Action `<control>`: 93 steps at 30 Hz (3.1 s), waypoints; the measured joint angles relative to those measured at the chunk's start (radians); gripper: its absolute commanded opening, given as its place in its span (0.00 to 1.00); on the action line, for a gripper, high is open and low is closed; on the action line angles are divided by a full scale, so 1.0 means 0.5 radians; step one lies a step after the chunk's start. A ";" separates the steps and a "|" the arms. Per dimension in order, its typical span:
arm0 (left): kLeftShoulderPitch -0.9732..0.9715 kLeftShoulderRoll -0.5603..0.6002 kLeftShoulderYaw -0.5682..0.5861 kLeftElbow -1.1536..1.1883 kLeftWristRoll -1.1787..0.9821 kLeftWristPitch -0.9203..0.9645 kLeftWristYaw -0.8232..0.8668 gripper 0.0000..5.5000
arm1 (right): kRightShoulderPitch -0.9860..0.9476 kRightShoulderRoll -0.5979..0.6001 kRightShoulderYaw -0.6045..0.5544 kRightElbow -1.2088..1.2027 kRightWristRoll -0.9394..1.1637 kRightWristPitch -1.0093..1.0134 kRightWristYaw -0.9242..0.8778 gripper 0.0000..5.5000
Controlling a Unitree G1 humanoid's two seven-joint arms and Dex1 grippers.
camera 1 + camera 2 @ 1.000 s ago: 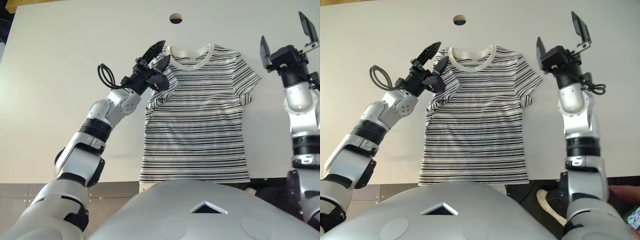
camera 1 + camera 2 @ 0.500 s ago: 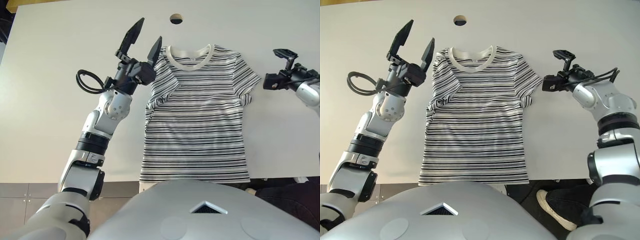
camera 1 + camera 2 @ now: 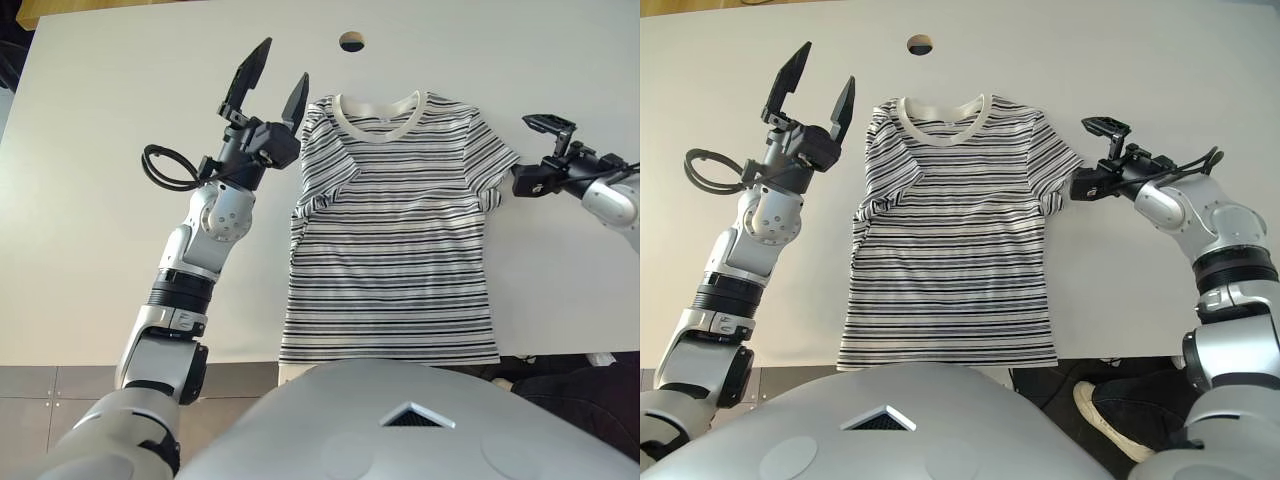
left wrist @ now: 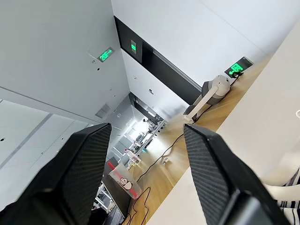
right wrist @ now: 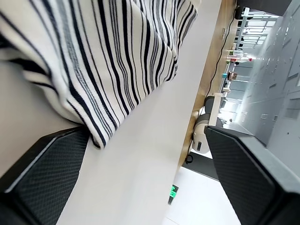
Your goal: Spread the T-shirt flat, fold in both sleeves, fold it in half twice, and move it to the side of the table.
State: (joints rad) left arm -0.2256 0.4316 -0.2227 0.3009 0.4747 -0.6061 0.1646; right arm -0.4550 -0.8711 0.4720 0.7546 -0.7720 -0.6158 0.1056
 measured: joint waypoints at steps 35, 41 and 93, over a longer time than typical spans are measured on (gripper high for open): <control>0.010 -0.066 0.004 0.098 0.019 -0.045 0.000 0.52 | -0.258 0.215 0.296 0.615 -0.079 -0.022 -0.471 0.02; 0.009 -0.078 0.004 0.099 0.019 -0.058 0.000 0.52 | -0.131 0.164 0.215 0.419 -0.005 -0.074 -0.533 0.02; -0.019 -0.079 -0.020 0.406 0.084 -0.145 0.085 0.52 | 0.083 0.475 0.003 -0.400 0.091 -0.097 -0.245 0.02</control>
State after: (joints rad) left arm -0.2352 0.3921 -0.2328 0.5039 0.5167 -0.6784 0.2072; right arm -0.4136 -0.6333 0.4735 0.5546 -0.7264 -0.6643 -0.0168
